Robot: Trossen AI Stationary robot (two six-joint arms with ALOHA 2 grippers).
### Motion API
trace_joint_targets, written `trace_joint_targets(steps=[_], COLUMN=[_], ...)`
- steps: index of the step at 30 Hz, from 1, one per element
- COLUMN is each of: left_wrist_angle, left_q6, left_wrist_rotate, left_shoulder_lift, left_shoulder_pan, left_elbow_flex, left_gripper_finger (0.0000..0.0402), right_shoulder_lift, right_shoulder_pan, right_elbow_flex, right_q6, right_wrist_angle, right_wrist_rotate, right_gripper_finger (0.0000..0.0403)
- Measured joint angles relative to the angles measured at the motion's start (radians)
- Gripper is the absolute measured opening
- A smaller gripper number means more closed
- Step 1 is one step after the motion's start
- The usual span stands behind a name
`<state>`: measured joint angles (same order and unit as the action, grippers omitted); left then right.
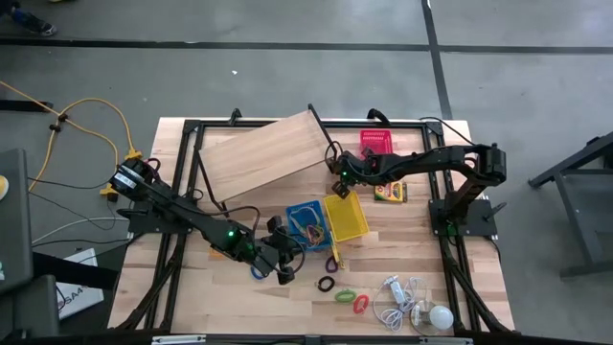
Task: Pick & Place Office Desk Supplies
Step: Put the top left yellow crayon box into the yellow bin
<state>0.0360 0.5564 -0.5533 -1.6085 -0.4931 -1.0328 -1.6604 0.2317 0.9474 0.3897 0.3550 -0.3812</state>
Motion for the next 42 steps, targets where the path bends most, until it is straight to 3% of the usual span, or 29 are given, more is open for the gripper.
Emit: trace_joint_targets(steps=[10, 19, 28, 42], left_wrist_angle=[0.000, 0.000, 0.000, 0.000], left_q6=[0.000, 0.000, 0.000, 0.000], left_wrist_rotate=[0.000, 0.000, 0.000, 0.000], left_shoulder_lift=[0.000, 0.000, 0.000, 0.000], left_shoulder_pan=[0.000, 0.000, 0.000, 0.000], left_elbow_flex=[0.000, 0.000, 0.000, 0.000], left_gripper_finger=[0.0045, 0.0045, 0.0045, 0.0045], right_shoulder_lift=[0.057, 0.193, 0.229, 0.350], right_shoulder_pan=[0.000, 0.006, -0.012, -0.171], right_elbow_flex=[0.000, 0.000, 0.000, 0.000], right_q6=[-0.001, -0.002, 0.026, 0.184], right_wrist_angle=[0.014, 0.111, 0.231, 0.435], right_wrist_rotate=[-0.044, -0.073, -0.088, -0.097], right_gripper_finger=[0.0013, 0.0013, 0.0013, 0.0013])
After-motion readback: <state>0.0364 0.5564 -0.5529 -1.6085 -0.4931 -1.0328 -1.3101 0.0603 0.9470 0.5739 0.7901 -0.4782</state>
